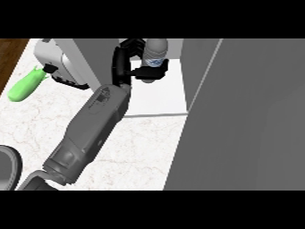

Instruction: Pick up the bottled water, place it into the cabinet and close the cabinet

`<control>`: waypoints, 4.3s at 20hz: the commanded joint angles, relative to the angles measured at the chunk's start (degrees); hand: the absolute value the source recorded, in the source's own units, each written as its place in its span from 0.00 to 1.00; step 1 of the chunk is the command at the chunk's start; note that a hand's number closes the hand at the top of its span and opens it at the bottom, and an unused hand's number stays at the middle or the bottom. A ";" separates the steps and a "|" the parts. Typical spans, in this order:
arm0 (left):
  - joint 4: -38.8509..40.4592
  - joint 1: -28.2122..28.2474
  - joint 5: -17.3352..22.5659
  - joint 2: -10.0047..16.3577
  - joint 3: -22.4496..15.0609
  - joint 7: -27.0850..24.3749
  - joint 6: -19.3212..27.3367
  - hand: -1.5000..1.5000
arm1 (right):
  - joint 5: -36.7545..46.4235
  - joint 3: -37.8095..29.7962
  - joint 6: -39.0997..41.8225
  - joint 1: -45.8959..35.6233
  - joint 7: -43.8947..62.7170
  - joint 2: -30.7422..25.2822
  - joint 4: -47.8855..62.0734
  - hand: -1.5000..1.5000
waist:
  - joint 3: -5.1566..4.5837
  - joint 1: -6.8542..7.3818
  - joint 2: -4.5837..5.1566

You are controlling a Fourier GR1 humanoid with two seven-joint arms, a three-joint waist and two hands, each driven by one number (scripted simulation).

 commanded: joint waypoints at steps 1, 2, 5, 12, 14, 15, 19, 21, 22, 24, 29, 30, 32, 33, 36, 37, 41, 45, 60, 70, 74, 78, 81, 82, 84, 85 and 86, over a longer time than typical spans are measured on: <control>7.70 -0.47 -3.19 0.10 -0.08 -3.64 2.27 1.00 | 2.60 0.71 0.30 1.33 3.17 -1.74 -6.31 0.00 | -0.01 -0.19 0.13; 11.01 -4.78 -3.19 -0.44 1.03 -2.36 5.42 1.00 | 0.39 -0.97 1.52 -0.16 1.88 -2.19 -5.90 0.00 | 0.01 -1.33 0.64; 14.46 -5.41 -2.36 0.14 3.29 -4.18 2.95 1.00 | 2.22 1.37 0.25 0.06 1.50 -0.79 -4.30 0.00 | -0.03 -0.57 0.46; 19.97 -6.12 -1.33 -0.45 4.67 -8.43 4.42 1.00 | 0.98 1.20 0.08 0.41 -1.27 -0.47 -1.75 0.00 | -0.02 -1.44 0.73; 21.36 -7.34 -1.69 -0.44 4.76 -7.40 5.00 1.00 | 1.34 2.74 0.39 3.00 -3.63 -2.04 -2.75 0.00 | 0.01 -1.68 0.58; 22.22 -7.67 -1.59 -0.44 5.41 -7.71 5.53 1.00 | 0.20 -0.42 0.78 -0.91 0.82 -1.43 -3.93 0.00 | -0.06 -1.54 0.89; 24.14 -6.08 -2.84 0.70 5.68 -10.83 5.89 1.00 | 1.56 1.97 -0.19 2.02 -0.75 -2.63 -5.32 0.00 | -0.06 -2.03 0.85; 25.94 -7.71 -4.31 -0.03 4.62 -9.40 9.03 0.00 | 2.26 3.86 -0.20 2.31 -2.87 -2.19 -3.39 0.00 | -0.04 -2.20 0.78; 26.81 -6.99 -5.21 -0.42 3.77 -10.27 9.63 0.00 | 1.28 3.75 0.23 2.48 -2.24 -2.96 -3.50 0.00 | -0.06 -2.73 1.01; 28.57 -10.31 -6.29 0.40 2.93 -6.40 8.88 0.00 | -2.15 -1.30 0.94 0.21 -1.96 -3.10 -3.47 0.00 | 0.00 -2.20 1.24; 29.79 -9.47 -7.51 0.97 2.31 -6.52 12.36 0.00 | 0.36 1.60 -0.08 0.93 -2.74 -2.43 -2.65 0.00 | -0.06 -2.22 1.07; 29.14 -8.17 -7.11 -0.42 2.37 -7.57 14.18 0.00 | -0.90 1.67 0.98 0.02 -3.21 -2.58 -2.29 0.00 | -0.06 -3.09 1.31; 29.23 -9.89 -7.40 -0.04 2.57 -6.78 13.56 0.00 | -1.59 -0.02 0.51 -0.43 -1.90 -2.35 -2.58 0.00 | -0.07 -2.21 1.28; 29.23 -8.34 -7.22 0.17 2.83 -7.59 12.70 0.00 | -1.88 0.06 0.95 0.11 -2.63 -2.97 -3.12 0.00 | -0.05 -2.14 1.23; 27.99 -7.02 -6.44 -0.43 3.79 -9.83 14.59 0.00 | -1.18 1.06 1.39 -0.64 -1.76 -3.27 -3.51 0.00 | -0.12 -2.94 1.48; 27.89 -7.06 -6.64 0.92 3.70 -9.55 11.58 0.00 | -0.20 1.71 1.09 2.83 -1.08 -5.82 -7.30 0.00 | -0.08 -2.57 0.86; 25.72 -6.80 -6.02 -0.43 4.44 -12.26 6.73 0.00 | -2.45 0.62 1.30 2.70 -4.32 -5.08 -3.63 0.00 | -0.04 -2.08 0.95; 19.92 -5.69 -2.29 0.58 8.15 -19.59 -2.34 1.00 | -1.46 2.41 0.68 3.19 -4.68 -4.89 -4.17 0.00 | -0.15 -1.96 0.75; 11.51 1.14 8.61 -0.47 3.91 -21.81 -25.10 1.00 | 0.01 -0.09 -0.73 3.20 -3.33 -6.35 -4.69 0.00 | 0.02 0.48 -0.57; -8.57 14.94 13.39 -0.47 -2.92 -14.90 -29.95 1.00 | 2.04 0.06 -2.88 -0.02 -0.49 -5.83 -3.14 0.00 | -0.03 3.67 -1.33; -17.36 21.85 14.01 1.22 -3.58 -11.70 -31.22 1.00 | 0.99 -0.89 -2.97 2.46 0.26 -9.44 -6.30 0.00 | -0.02 4.79 -1.82; -28.16 31.41 14.22 3.97 -6.96 -9.18 -32.33 1.00 | -1.74 -1.88 -1.29 2.30 -0.88 -11.90 -5.62 1.00 | 0.07 5.55 -1.79; -35.27 39.81 13.57 4.56 -9.35 -10.10 -32.04 1.00 | -1.48 0.50 0.23 -0.06 1.89 -12.38 -5.87 1.00 | -0.02 5.26 -1.45; -39.49 40.51 14.48 6.36 -9.10 -7.15 -31.99 1.00 | -0.15 2.71 0.76 -0.14 1.97 -12.78 -7.55 1.00 | -0.01 5.00 -1.66; -46.11 44.18 16.04 7.13 -10.06 -3.84 -32.08 1.00 | -4.69 3.50 3.25 -2.23 2.79 -12.12 -6.31 1.00 | 0.05 5.69 -1.44; -46.72 48.47 15.35 8.52 -10.47 -6.74 -33.30 1.00 | -4.11 5.43 4.27 -3.53 3.92 -12.02 -6.49 1.00 | -0.04 6.15 -1.48; -49.93 49.69 16.26 8.65 -10.14 -5.13 -32.15 1.00 | -2.51 7.80 4.78 -5.38 4.76 -10.63 -5.18 1.00 | -0.07 5.68 -1.39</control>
